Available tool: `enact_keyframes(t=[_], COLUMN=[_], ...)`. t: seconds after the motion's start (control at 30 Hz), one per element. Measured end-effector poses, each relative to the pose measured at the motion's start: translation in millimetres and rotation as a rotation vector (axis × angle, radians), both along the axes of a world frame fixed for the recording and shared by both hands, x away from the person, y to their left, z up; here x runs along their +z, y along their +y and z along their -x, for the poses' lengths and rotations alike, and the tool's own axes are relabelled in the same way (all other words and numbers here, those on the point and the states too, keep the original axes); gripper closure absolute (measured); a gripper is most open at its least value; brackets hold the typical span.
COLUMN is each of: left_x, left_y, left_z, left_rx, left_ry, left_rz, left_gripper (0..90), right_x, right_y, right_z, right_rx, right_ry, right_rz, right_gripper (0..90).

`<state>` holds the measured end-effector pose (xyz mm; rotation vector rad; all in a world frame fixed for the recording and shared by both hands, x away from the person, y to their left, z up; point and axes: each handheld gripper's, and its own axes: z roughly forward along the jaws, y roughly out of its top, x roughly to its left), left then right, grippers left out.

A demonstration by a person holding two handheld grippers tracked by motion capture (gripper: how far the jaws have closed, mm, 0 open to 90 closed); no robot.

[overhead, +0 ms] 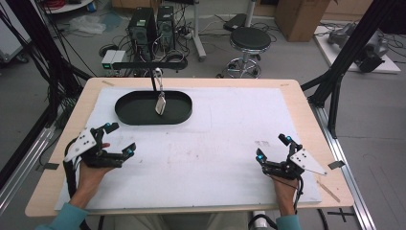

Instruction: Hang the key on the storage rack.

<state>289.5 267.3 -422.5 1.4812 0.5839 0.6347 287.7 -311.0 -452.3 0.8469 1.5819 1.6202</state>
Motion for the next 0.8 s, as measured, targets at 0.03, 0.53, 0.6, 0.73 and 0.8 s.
enact_keyframes(t=[0.03,0.53,0.6,0.73,0.8], left_x=[-5.5,-35.9,-36.0,-36.4,-36.4], left_y=[2.8,18.2,18.2,18.3,19.1], left_z=[3.4,14.4,14.5,15.2,15.4], left_rx=[0.017,0.106,0.109,0.112,0.114], left_ry=[-0.001,-0.014,-0.012,-0.019,-0.020], left_rz=[-0.001,0.041,0.043,0.046,0.046], left_gripper=[1.7,1.7,1.7,1.7,1.7], right_x=[-0.1,-3.9,-4.3,-4.8,-5.1], right_y=[0.0,-2.5,-2.1,-0.7,-0.2], right_z=[0.2,-2.2,-2.7,-2.6,-1.7], right_rx=[-0.002,0.018,0.019,0.029,0.024], right_ry=[0.008,0.047,0.046,0.049,0.039], right_rz=[-0.003,-0.032,-0.018,-0.007,-0.002], right_gripper=[0.6,0.7,0.6,0.7,0.7])
